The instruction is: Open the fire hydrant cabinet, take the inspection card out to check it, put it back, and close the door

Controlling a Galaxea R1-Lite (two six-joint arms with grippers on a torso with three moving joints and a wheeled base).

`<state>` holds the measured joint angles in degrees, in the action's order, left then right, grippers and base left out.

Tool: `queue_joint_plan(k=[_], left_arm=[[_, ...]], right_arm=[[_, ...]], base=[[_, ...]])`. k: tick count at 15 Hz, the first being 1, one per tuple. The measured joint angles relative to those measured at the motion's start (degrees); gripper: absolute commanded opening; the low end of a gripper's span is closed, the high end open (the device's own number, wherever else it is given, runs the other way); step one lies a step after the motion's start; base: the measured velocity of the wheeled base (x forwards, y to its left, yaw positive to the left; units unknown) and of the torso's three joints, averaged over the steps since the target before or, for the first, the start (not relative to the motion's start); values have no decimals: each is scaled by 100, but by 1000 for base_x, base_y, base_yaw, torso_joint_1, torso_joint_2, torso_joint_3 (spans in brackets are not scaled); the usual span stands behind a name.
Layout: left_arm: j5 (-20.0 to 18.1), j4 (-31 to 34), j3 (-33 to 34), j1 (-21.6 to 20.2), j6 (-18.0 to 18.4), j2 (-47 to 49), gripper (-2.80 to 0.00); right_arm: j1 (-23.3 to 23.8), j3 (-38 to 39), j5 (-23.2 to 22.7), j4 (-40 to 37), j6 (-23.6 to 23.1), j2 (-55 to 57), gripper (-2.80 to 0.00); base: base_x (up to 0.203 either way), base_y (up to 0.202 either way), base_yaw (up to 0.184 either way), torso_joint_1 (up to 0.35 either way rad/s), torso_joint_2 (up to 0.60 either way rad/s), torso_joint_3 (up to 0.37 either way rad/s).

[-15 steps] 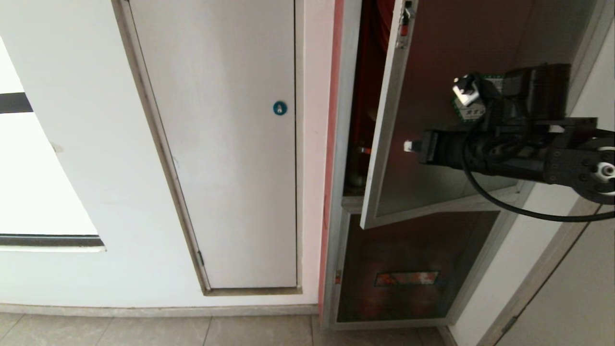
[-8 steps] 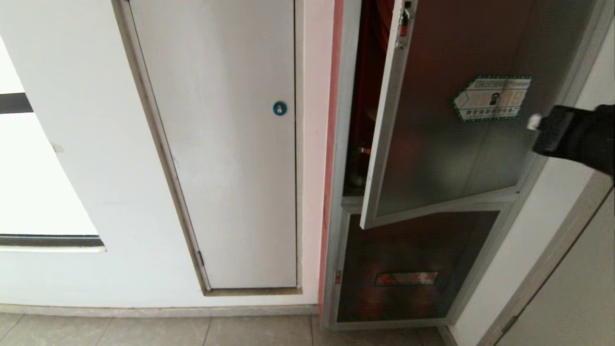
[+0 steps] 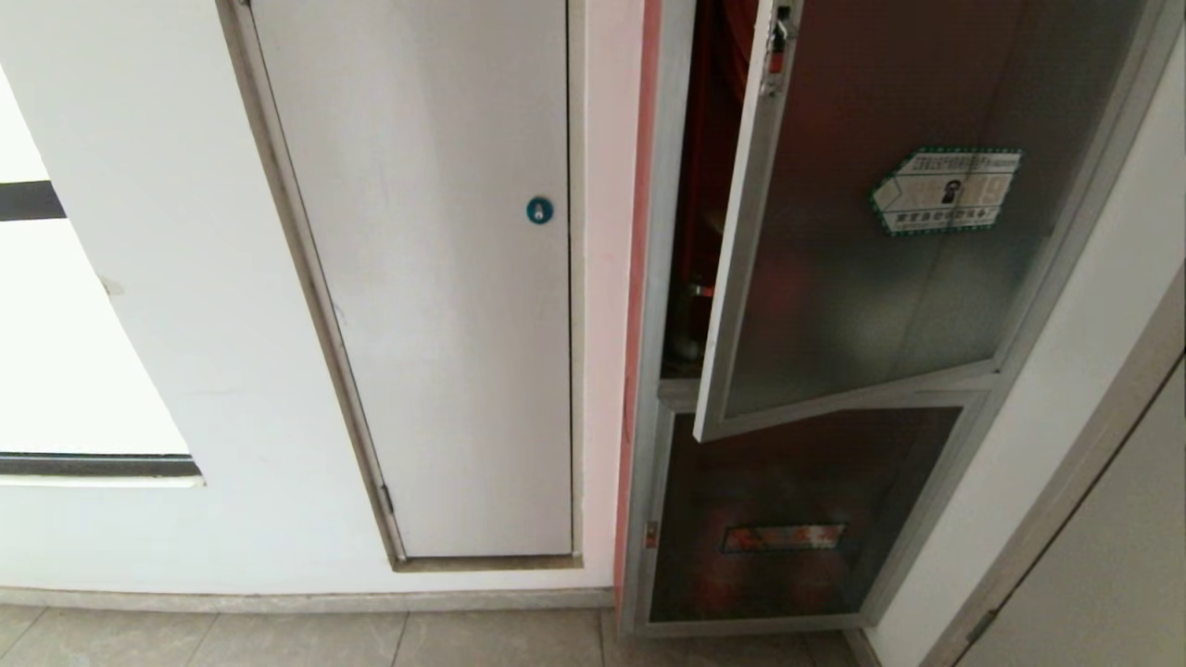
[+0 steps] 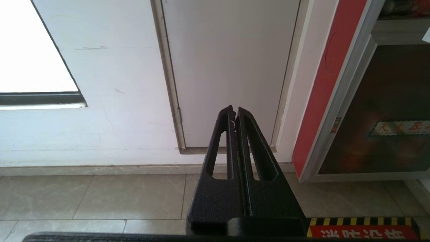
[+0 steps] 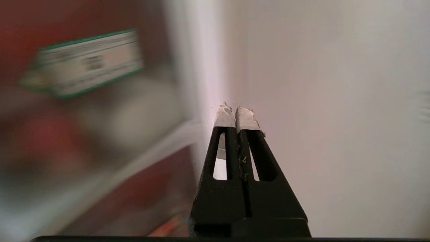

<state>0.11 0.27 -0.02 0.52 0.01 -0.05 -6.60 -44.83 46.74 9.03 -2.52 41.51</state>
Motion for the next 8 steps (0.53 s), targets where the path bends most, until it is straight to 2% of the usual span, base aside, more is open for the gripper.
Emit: queue_joint_plan(k=[3,8], left_arm=[[0,0,2,0,-1,0,-280],[-1,0,2,0,-1,0,-280]], right_arm=[[511,476,36,-312,-208,-1002,-280],[678,1275,-130,-874,-501,-2286,-280]], base=[[0,0,0,0,0,0],[0,0,0,0,0,0]])
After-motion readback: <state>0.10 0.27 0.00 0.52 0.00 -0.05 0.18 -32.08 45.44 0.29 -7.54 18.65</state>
